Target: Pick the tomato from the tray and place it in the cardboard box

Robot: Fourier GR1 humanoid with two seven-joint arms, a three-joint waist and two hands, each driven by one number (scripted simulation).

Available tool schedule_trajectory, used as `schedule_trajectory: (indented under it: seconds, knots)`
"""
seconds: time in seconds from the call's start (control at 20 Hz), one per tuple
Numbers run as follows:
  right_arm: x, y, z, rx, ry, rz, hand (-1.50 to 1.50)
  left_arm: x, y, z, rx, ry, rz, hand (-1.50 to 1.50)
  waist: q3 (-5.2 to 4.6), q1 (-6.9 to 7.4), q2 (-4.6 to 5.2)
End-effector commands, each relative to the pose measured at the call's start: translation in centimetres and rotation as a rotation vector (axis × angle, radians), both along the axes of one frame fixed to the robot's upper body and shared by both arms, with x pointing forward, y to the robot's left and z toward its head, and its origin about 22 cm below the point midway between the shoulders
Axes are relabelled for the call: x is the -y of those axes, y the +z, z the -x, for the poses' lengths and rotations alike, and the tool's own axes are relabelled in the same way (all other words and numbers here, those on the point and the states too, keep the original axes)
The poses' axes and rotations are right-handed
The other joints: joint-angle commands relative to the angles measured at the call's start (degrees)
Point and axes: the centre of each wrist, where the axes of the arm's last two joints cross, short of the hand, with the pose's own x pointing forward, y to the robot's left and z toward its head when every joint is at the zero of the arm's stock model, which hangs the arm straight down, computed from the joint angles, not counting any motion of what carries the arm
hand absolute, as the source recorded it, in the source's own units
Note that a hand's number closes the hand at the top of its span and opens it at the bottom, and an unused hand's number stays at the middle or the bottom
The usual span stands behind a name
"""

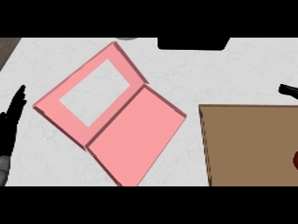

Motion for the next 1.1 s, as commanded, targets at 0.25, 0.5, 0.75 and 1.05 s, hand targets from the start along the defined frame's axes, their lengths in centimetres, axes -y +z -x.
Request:
schedule_trajectory:
  seconds: [0.25, 0.5, 0.75, 1.05]
  knots:
    - [1.0, 1.5, 0.7, 0.064, 0.311, 0.366, -1.50, 0.2, 0.2, -0.4, 0.013, -0.027, -0.015, 0.00, -0.20, 1.56, 0.07]
    - [2.6, -0.8, 1.2, 0.092, 0.402, 0.554, -1.50, -0.1, 1.2, -1.8, 0.019, -0.043, -0.004, 0.00, -0.40, 2.18, 0.39]
    - [4.4, -4.0, 0.9, 0.117, 0.450, 0.652, -1.50, 0.8, 0.6, -1.6, 0.005, -0.051, -0.023, 0.00, -0.47, 2.21, 0.03]
    - [5.4, -5.6, -0.6, 0.157, 0.487, 0.658, -1.50, -1.2, 1.2, -2.2, 0.030, -0.009, -0.024, 0.00, -0.62, 0.35, -0.33]
